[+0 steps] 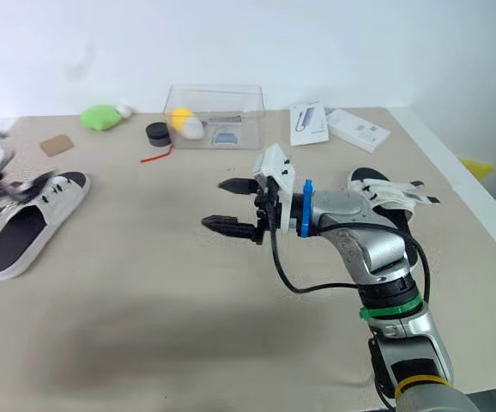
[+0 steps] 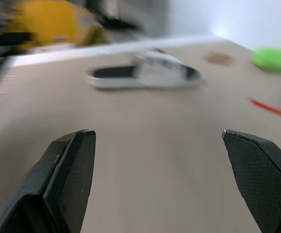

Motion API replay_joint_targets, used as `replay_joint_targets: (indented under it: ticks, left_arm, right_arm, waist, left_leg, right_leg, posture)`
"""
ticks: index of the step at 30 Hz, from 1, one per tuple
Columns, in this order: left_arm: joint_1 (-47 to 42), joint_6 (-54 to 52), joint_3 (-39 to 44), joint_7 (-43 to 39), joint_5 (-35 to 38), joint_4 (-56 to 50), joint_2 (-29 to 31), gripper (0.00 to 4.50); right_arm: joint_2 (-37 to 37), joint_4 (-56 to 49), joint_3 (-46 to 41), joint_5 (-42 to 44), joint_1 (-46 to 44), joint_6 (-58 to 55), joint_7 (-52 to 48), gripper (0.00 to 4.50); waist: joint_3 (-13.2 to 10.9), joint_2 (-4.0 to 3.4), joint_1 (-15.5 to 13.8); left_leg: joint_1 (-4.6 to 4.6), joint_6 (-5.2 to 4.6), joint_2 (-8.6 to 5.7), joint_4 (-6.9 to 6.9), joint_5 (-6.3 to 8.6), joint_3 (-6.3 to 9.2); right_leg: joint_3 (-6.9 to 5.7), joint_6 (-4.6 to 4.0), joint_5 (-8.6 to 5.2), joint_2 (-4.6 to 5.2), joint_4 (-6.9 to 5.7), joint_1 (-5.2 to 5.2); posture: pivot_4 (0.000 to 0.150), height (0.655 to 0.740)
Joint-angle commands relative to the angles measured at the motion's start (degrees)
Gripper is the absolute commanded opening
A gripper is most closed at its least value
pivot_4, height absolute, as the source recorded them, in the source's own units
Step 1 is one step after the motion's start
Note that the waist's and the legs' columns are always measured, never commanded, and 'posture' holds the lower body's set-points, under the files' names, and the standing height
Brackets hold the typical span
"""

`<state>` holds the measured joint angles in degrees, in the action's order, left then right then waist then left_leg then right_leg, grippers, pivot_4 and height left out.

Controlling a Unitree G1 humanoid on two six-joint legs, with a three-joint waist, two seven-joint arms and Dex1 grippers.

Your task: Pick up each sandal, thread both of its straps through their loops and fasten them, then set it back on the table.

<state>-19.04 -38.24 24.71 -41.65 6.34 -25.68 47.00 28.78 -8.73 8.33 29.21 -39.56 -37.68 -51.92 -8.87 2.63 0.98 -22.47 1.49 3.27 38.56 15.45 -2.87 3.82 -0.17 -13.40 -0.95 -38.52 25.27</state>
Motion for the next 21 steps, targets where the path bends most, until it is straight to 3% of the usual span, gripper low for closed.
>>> replay_joint_targets:
  ticks: [1, 4, 12, 21]
  left_arm:
    - [3.54, -6.4, -0.92, -2.4, 15.05, -5.87, -9.33, 4.49]
    - [8.53, -5.02, -1.24, -5.28, 18.47, -4.32, -10.66, 4.49]
    - [20.01, 1.02, 1.6, -9.45, 23.09, -0.21, -12.23, 4.49]
    - [23.85, 5.66, 1.71, -7.83, 24.85, 1.8, -12.05, 4.49]
  right_arm:
    - [1.88, 4.32, -3.13, -3.31, 0.99, -0.81, 4.43, 4.5]
    - [3.47, 6.01, -4.56, -4.99, 3.35, 0.42, 5.55, 4.5]
    - [6.17, 5.03, -7.49, -4.24, 9.45, 0.21, 4.4, 4.5]
    - [5.7, 7.14, -7.3, -4.43, 8.31, 0.95, 2.44, 4.5]
  waist:
    - [0.0, 0.01, 0.59]
    - [-0.03, 0.01, 1.85]
    - [-0.02, -0.05, 1.71]
    - [-0.02, -0.04, 1.67]
  left_leg:
    - [0.03, -0.01, -0.23, 0.01, 0.0, -0.07]
    - [0.11, -0.05, -0.21, -0.02, 0.02, -0.04]
    - [0.25, -0.04, -0.05, -0.03, -0.01, -0.06]
    - [0.26, -0.18, -0.06, -0.01, -0.1, -0.08]
  right_leg:
    - [0.22, 0.14, 0.04, 0.08, -0.01, 0.01]
    - [0.44, 0.19, 0.07, 0.0, -0.02, 0.06]
    - [0.43, 0.07, -0.01, -0.17, -0.02, -0.02]
    - [0.41, 0.39, -0.15, -0.2, -0.02, -0.04]
  posture:
    - [0.15, 0.74]
    - [0.15, 0.74]
    - [0.15, 0.74]
    - [0.15, 0.74]
